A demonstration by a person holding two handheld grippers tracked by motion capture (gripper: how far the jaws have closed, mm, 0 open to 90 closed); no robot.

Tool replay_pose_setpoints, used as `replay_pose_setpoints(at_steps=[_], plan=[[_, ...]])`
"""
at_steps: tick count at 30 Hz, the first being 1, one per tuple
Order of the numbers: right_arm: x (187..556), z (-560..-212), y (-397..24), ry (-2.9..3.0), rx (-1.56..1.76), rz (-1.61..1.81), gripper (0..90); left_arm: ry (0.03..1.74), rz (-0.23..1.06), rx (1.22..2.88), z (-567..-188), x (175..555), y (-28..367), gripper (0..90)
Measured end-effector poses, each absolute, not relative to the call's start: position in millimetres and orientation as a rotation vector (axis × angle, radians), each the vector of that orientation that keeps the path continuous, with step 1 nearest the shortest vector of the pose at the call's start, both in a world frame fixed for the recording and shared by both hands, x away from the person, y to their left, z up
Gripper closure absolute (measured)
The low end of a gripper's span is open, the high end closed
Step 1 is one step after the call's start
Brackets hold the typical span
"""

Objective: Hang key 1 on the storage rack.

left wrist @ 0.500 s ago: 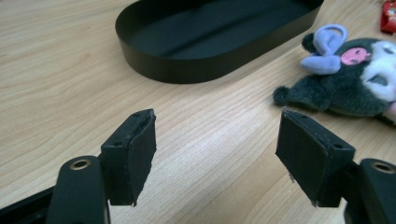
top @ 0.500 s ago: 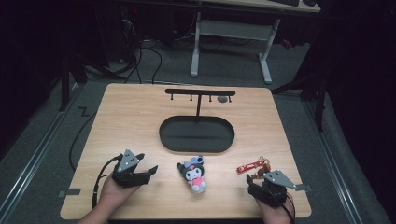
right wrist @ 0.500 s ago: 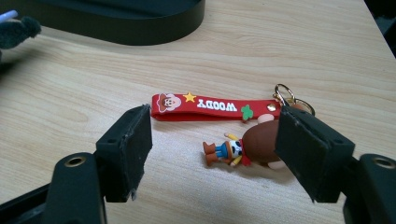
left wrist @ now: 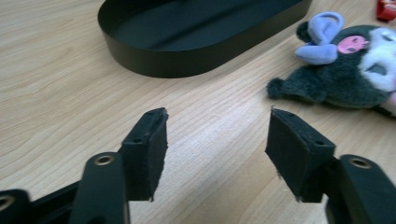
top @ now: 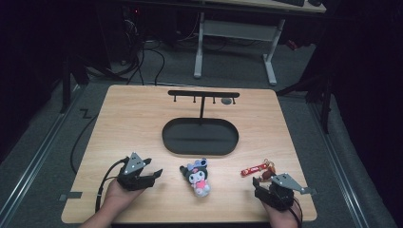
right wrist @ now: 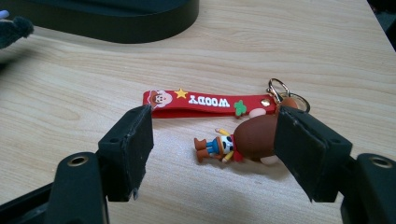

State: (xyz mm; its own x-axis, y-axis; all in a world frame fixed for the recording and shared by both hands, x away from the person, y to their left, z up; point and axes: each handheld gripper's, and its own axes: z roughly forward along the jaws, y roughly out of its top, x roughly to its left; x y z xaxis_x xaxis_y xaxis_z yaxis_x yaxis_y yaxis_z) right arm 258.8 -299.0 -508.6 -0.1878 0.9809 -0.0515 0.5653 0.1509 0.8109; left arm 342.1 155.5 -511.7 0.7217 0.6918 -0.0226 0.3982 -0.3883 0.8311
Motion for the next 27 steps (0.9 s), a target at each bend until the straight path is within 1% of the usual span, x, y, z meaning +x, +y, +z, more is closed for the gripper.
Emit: replay_pose_setpoints(at_steps=[2,6,8,9,10,13,14,15,17,18,19,27], plan=[[258.8,-508.5,-300.0,1.831,1.471,0.892,29.2,0.832,0.412,2.021,-511.5,342.1,155.9,39.4],[257.0,-506.6,-306.2,1.823,1.497,0.908,36.8,0.849,0.398,2.023,-512.3,343.7,156.6,39.7],[256.2,-505.8,-308.5,1.822,1.501,0.911,38.3,0.849,0.399,2.022,-512.0,343.7,157.1,40.4],[253.2,-503.8,-313.8,1.812,1.508,0.914,41.4,0.848,0.398,2.013,-511.1,343.2,157.7,40.7],[253.2,-503.8,-313.8,1.812,1.508,0.914,41.4,0.848,0.398,2.013,-511.1,343.2,157.7,41.2],[246.8,-498.8,-328.1,1.776,1.550,0.929,52.3,0.840,0.400,2.009,-510.2,342.3,158.8,43.0],[246.8,-498.8,-328.1,1.776,1.550,0.929,52.3,0.840,0.400,2.009,-510.2,342.3,158.8,43.3],[244.9,-497.9,-334.6,1.770,1.574,0.935,67.2,0.839,0.398,2.011,-510.2,342.0,159.1,43.4],[244.4,-498.0,-338.0,1.774,1.580,0.906,84.6,0.839,0.396,2.012,-510.5,341.8,159.2,43.0],[244.4,-498.0,-338.0,1.774,1.580,0.906,84.6,0.838,0.393,2.017,-510.8,341.6,159.6,43.0],[246.0,-499.0,-340.4,1.776,1.597,0.846,90.0,0.839,0.396,2.022,-511.1,341.0,160.2,42.4],[260.1,-510.4,-338.4,1.861,1.646,0.729,90.0,0.857,0.403,2.003,-510.7,338.6,167.6,42.4]])
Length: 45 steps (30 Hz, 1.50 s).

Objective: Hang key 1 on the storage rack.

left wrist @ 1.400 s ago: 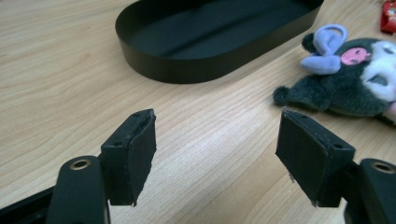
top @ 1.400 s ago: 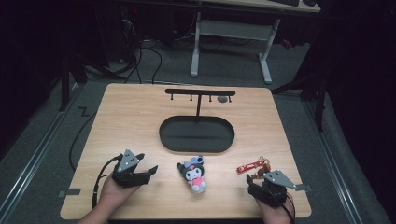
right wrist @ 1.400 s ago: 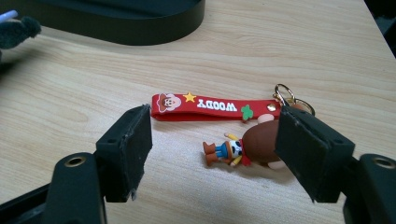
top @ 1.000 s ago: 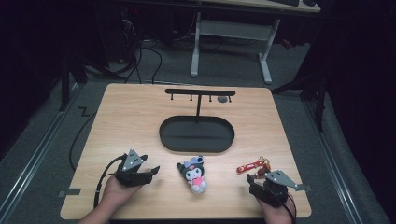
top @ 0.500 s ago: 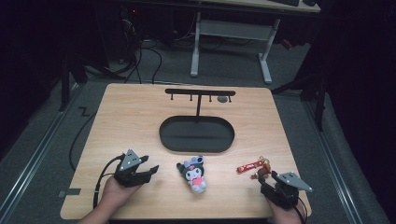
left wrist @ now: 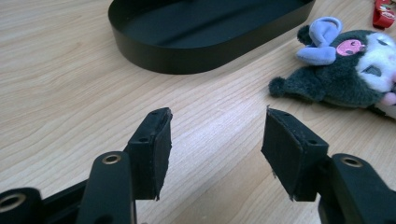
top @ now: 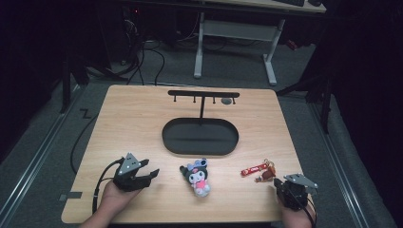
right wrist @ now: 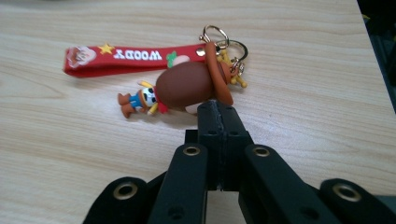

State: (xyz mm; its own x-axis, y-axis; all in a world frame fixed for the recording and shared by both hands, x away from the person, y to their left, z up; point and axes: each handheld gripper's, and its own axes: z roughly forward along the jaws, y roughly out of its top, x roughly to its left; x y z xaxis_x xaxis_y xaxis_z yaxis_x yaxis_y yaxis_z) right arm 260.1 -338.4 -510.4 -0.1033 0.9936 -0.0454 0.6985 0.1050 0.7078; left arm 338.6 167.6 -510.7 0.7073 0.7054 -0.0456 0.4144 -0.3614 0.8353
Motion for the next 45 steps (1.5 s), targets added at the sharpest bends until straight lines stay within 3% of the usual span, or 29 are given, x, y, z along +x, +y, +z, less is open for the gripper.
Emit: replay_pose_setpoints(at_steps=[23,45], plan=[[340.9,-512.0,-326.1,1.899,1.580,0.746,90.0,0.997,0.445,1.940,-511.8,305.0,225.8,42.4],[306.7,-506.7,-333.8,1.874,1.579,0.769,86.6,0.887,0.421,1.968,-508.7,316.5,198.4,42.3]])
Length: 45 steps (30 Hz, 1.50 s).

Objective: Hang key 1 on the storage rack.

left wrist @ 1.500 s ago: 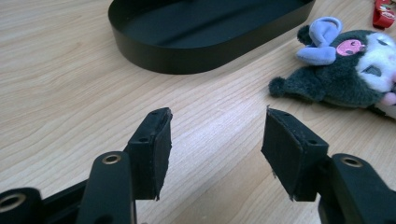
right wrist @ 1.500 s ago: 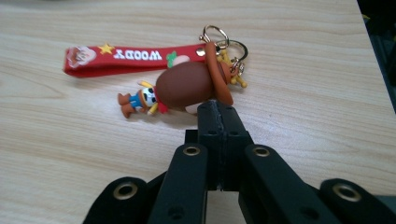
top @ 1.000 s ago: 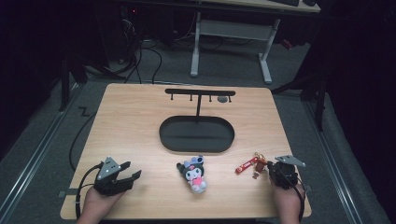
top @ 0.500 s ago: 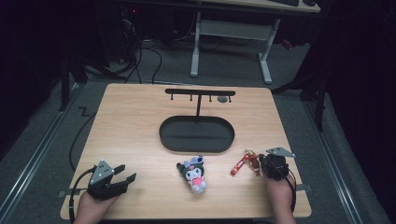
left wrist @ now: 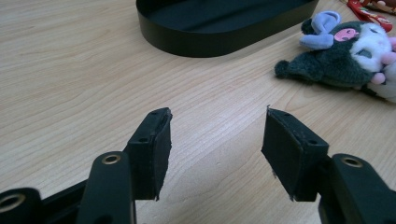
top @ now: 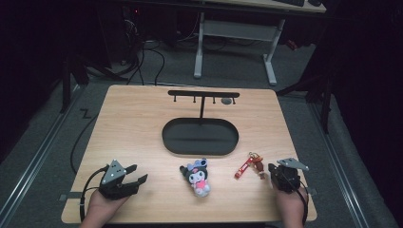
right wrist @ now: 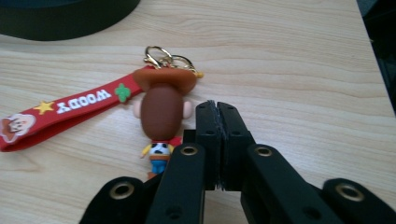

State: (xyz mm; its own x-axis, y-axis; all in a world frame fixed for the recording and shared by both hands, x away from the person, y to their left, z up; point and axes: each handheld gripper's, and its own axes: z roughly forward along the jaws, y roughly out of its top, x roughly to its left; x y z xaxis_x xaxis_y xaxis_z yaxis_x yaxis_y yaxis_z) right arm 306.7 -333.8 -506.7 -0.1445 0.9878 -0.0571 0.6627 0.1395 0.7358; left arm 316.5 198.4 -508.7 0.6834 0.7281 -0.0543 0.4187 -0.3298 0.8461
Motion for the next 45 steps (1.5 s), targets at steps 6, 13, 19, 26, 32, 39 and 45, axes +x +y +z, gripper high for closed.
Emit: replay_pose_setpoints(at_steps=[6,13,19,26,32,39,45], plan=[[304.3,-504.4,-321.5,1.917,1.535,0.833,64.3,0.880,0.416,1.972,-509.1,317.3,195.8,42.3],[310.6,-505.2,-312.3,1.967,1.519,0.795,48.4,0.879,0.408,1.986,-510.9,316.4,194.6,42.3],[321.0,-511.6,-308.9,1.995,1.531,0.765,43.2,0.862,0.418,1.991,-509.6,315.5,195.8,42.0],[328.6,-518.1,-299.7,2.032,1.532,0.676,42.1,0.861,0.414,1.987,-508.8,315.4,199.6,42.1],[331.6,-518.7,-297.4,2.037,1.551,0.688,42.5,0.857,0.414,1.990,-508.0,312.7,202.2,42.0],[324.3,-506.3,-291.1,1.981,1.495,0.723,43.4,0.869,0.415,1.981,-508.3,312.0,204.5,41.9],[328.8,-512.4,-292.0,1.985,1.547,0.710,42.2,0.860,0.418,1.988,-508.1,310.9,203.2,41.8]])
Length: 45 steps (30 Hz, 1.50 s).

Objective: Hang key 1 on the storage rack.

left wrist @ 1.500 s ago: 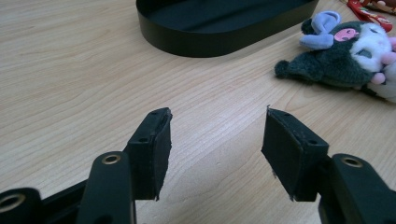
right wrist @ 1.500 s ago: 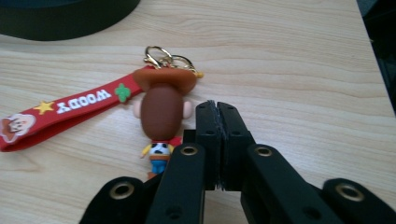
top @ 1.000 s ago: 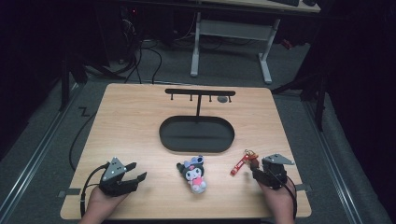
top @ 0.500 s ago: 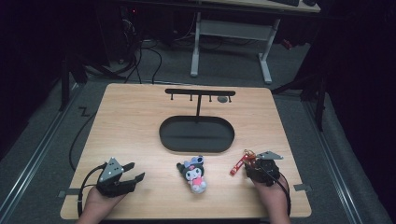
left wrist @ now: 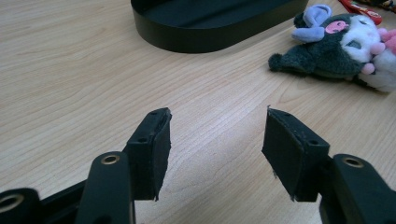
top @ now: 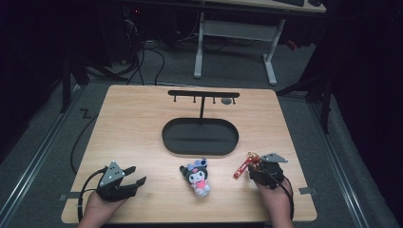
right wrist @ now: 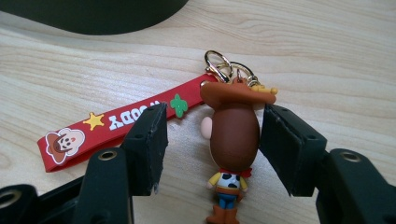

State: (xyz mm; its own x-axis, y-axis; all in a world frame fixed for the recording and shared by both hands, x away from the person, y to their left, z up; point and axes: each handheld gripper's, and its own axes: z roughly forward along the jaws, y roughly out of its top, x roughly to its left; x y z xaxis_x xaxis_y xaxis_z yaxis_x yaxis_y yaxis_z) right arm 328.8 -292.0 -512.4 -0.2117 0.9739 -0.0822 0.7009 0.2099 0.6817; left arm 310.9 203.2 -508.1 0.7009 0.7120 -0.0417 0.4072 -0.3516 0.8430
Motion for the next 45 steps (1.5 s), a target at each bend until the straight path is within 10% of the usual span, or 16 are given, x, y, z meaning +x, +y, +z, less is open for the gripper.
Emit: replay_pose_setpoints(at_steps=[45], plan=[[357.4,-499.2,-291.8,2.257,1.713,0.469,49.7,0.796,0.359,1.993,-506.3,313.4,195.5,41.7]])
